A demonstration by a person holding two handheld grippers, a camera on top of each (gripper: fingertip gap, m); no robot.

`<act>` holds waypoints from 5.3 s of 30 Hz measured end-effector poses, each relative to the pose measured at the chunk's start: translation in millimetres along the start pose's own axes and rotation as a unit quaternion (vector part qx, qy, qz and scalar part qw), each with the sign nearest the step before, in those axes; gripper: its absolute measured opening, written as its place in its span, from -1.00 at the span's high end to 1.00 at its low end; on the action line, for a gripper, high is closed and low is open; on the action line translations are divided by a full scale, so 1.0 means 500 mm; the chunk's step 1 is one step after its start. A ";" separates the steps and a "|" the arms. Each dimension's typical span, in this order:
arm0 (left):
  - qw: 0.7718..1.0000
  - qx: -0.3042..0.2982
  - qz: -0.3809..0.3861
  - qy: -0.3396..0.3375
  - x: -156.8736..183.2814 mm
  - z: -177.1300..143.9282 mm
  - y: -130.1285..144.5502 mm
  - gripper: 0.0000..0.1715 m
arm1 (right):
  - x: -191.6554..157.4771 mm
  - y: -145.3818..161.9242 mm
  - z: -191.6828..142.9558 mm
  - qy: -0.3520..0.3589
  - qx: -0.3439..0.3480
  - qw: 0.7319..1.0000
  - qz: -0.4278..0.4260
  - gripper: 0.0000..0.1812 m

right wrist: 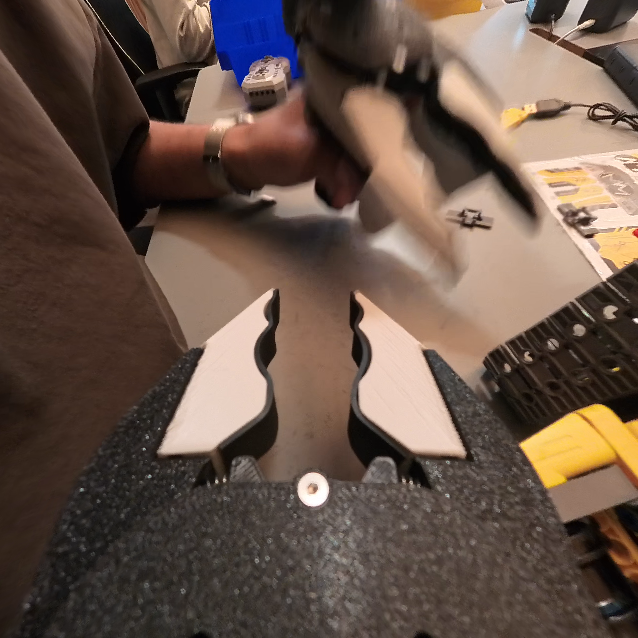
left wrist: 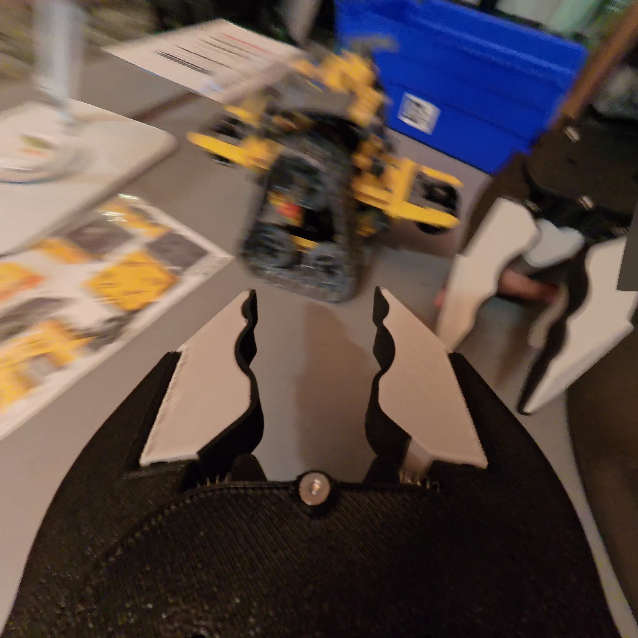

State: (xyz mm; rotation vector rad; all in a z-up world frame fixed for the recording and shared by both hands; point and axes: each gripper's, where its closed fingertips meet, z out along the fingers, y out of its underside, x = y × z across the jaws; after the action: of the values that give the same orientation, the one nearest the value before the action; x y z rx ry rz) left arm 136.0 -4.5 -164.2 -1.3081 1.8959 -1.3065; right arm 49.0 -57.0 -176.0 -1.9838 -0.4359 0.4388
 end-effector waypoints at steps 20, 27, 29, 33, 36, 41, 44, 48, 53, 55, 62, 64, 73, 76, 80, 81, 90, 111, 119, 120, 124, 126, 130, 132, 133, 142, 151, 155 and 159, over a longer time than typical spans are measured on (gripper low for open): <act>0.907 0.159 -0.064 -0.385 -0.324 -0.480 -0.069 0.86 | -0.007 0.009 0.007 0.011 -0.017 0.999 -0.029 0.56; 0.899 0.146 -0.119 -0.396 -0.370 -0.505 -0.012 0.89 | -0.012 0.014 0.011 0.018 -0.028 0.998 -0.049 0.56; 0.903 0.119 -0.140 -0.389 -0.383 -0.487 0.015 0.88 | -0.012 0.015 0.012 0.019 -0.029 0.998 -0.051 0.56; 0.909 0.054 -0.171 -0.376 -0.403 -0.434 0.069 0.81 | -0.015 0.017 0.013 0.021 -0.032 0.998 -0.058 0.56; 0.908 0.008 -0.200 -0.369 -0.413 -0.396 0.111 0.79 | -0.018 0.019 0.014 0.022 -0.036 0.997 -0.066 0.56; 0.895 -0.068 -0.229 -0.377 -0.427 -0.367 0.177 0.77 | -0.022 0.021 0.015 0.025 -0.040 0.996 -0.077 0.56; 0.888 -0.095 -0.247 -0.377 -0.437 -0.359 0.195 0.79 | -0.022 0.021 0.016 0.026 -0.040 0.996 -0.079 0.56; 0.875 -0.133 -0.261 -0.385 -0.457 -0.351 0.219 0.80 | -0.021 0.020 0.015 0.024 -0.038 0.996 -0.076 0.56; 0.868 -0.168 -0.248 -0.396 -0.462 -0.344 0.237 0.78 | -0.022 0.019 0.015 0.024 -0.037 0.996 -0.076 0.56; 0.870 -0.179 -0.232 -0.396 -0.460 -0.344 0.236 0.88 | -0.022 0.019 0.015 0.025 -0.037 0.996 -0.078 0.56; 0.893 -0.117 -0.154 -0.406 -0.452 -0.359 0.157 0.96 | -0.023 0.020 0.016 0.027 -0.039 0.995 -0.083 0.56; 0.914 -0.077 -0.124 -0.379 -0.431 -0.349 0.119 0.96 | -0.023 0.020 0.016 0.027 -0.039 0.995 -0.082 0.56; 0.972 0.039 0.080 -0.218 -0.225 -0.255 -0.040 0.96 | -0.004 0.001 0.003 0.024 -0.006 0.999 -0.032 0.59; 0.977 0.067 0.104 -0.175 -0.147 -0.226 -0.077 0.96 | 0.007 -0.007 -0.003 0.027 0.008 1.000 -0.006 0.59; 0.975 0.099 0.152 -0.126 -0.050 -0.187 -0.112 0.96 | 0.014 -0.029 -0.015 0.032 0.043 0.998 0.015 0.59; 0.974 0.100 0.168 -0.114 -0.031 -0.173 -0.110 0.96 | 0.016 -0.038 -0.021 0.035 0.057 0.998 0.017 0.60; 0.960 0.096 0.257 -0.061 0.059 -0.093 -0.077 0.96 | 0.048 -0.117 -0.095 0.110 0.177 0.978 0.029 0.62; 0.799 0.057 0.562 -0.207 0.141 -0.051 -0.061 0.97 | 0.080 -0.113 -0.111 0.077 0.201 0.965 0.148 0.86; 0.868 0.088 0.471 -0.130 0.144 -0.054 -0.062 0.79 | 0.097 -0.104 -0.115 0.136 0.166 0.974 0.073 0.93; 0.884 0.099 0.443 -0.113 0.143 -0.062 -0.069 0.73 | 0.099 -0.103 -0.115 0.152 0.157 0.975 0.048 0.93; 0.932 0.154 0.322 -0.057 0.120 -0.108 -0.104 0.55 | 0.091 -0.070 -0.082 0.213 0.060 0.971 -0.092 0.93; 0.949 0.177 0.256 -0.051 0.090 -0.129 -0.121 0.54 | 0.087 -0.031 -0.052 0.245 -0.019 0.953 -0.180 0.93; 0.970 0.180 0.161 -0.041 0.041 -0.133 -0.118 0.51 | 0.101 0.040 -0.020 0.314 -0.159 0.879 -0.322 0.93; 0.975 0.173 0.136 -0.038 0.030 -0.124 -0.111 0.51 | 0.100 0.057 -0.011 0.318 -0.183 0.867 -0.338 0.93; 0.977 0.168 0.128 -0.031 0.031 -0.118 -0.107 0.51 | 0.095 0.063 -0.005 0.309 -0.184 0.873 -0.330 0.93; 0.984 0.113 0.138 -0.010 0.045 -0.077 -0.070 0.50 | 0.087 0.050 -0.010 0.250 -0.131 0.938 -0.203 0.61; 0.989 0.045 0.137 0.037 0.070 -0.039 -0.020 0.51 | 0.078 -0.017 -0.049 0.201 -0.029 0.974 -0.097 0.61; 0.985 -0.023 0.142 0.091 0.112 -0.015 0.027 0.60 | 0.072 -0.037 -0.069 0.174 0.001 0.983 -0.055 0.67; 0.982 -0.106 0.091 0.129 0.150 0.018 0.083 0.68 | 0.068 -0.064 -0.100 0.164 0.034 0.985 -0.040 0.73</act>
State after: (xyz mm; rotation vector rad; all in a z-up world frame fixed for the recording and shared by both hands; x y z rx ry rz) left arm 94.0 -72.3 -196.3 -1.0719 2.3289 -1.2551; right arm 99.1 -65.6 -130.5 -1.9200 -0.2872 0.0713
